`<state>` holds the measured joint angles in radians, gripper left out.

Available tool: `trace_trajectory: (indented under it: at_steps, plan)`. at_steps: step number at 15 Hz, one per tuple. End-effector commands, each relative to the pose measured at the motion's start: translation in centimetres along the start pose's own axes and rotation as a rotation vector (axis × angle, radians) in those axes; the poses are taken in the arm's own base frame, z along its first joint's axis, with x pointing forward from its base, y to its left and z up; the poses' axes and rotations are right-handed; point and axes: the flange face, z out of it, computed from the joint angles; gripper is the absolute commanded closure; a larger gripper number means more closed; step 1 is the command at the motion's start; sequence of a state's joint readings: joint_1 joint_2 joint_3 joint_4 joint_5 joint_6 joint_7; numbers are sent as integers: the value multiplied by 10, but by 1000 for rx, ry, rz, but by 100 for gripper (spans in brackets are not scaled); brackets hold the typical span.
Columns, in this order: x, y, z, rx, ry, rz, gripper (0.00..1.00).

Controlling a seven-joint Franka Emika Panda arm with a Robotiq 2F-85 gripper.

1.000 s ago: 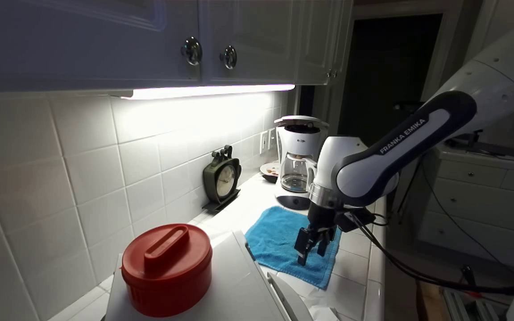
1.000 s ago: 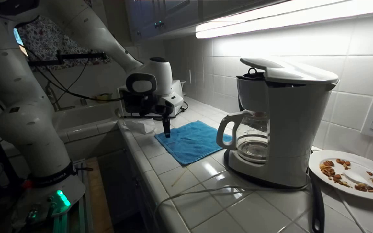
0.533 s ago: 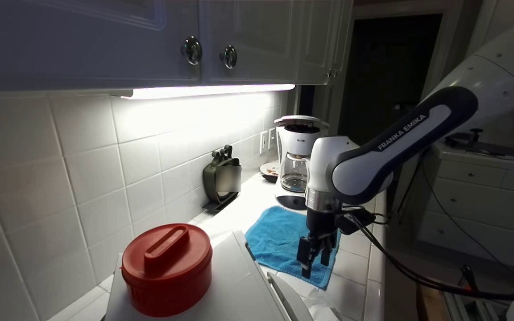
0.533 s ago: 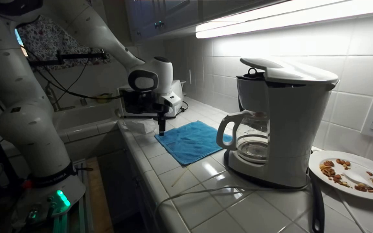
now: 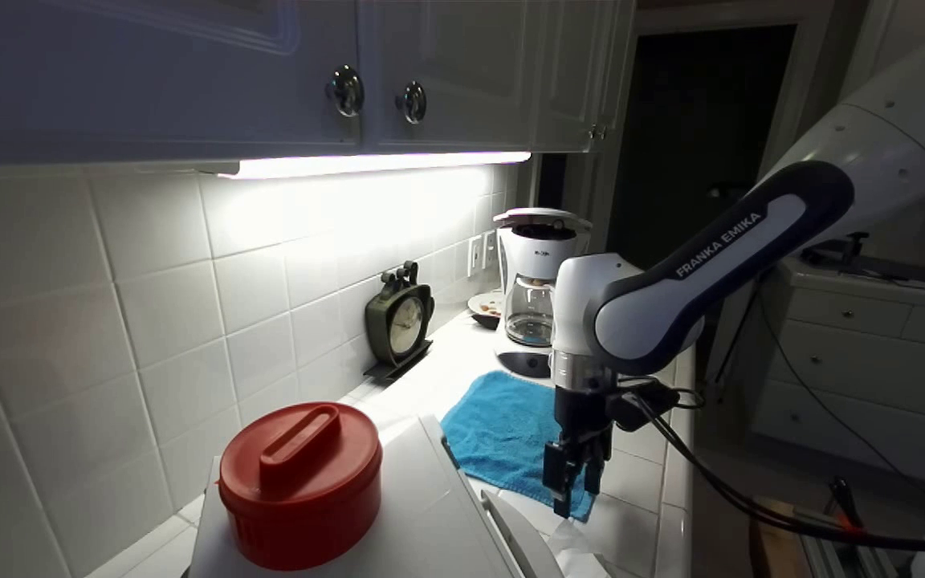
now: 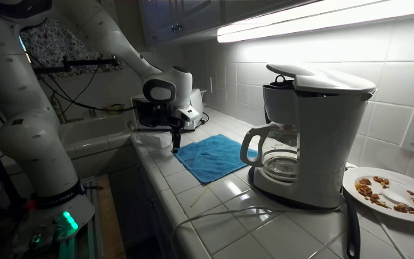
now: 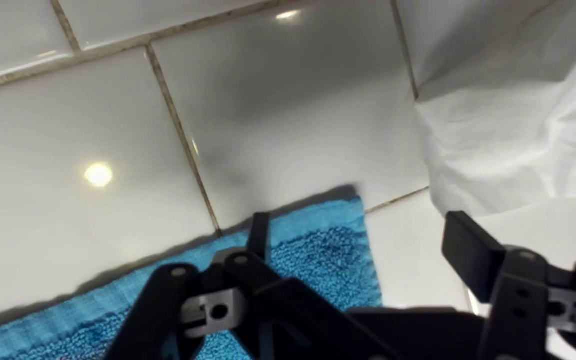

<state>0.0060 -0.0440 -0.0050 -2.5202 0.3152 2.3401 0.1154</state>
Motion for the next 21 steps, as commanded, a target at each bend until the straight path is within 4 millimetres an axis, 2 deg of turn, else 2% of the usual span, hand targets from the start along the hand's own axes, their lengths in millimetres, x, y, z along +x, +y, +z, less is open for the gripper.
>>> trace_trajectory:
  at_steps: [1, 8, 11, 12, 13, 15, 21]
  plan:
    - [4, -4, 6, -13, -22, 2, 43]
    - [6, -4, 8, -20, -26, 0, 92]
    - [6, -3, 8, -23, -30, -3, 97]
    - [6, -4, 7, -21, -28, -4, 92]
    - [7, -5, 4, -18, -21, 2, 69]
    - [9, -8, 3, -16, -18, 10, 65]
    - [17, -27, 2, -37, -5, 0, 24]
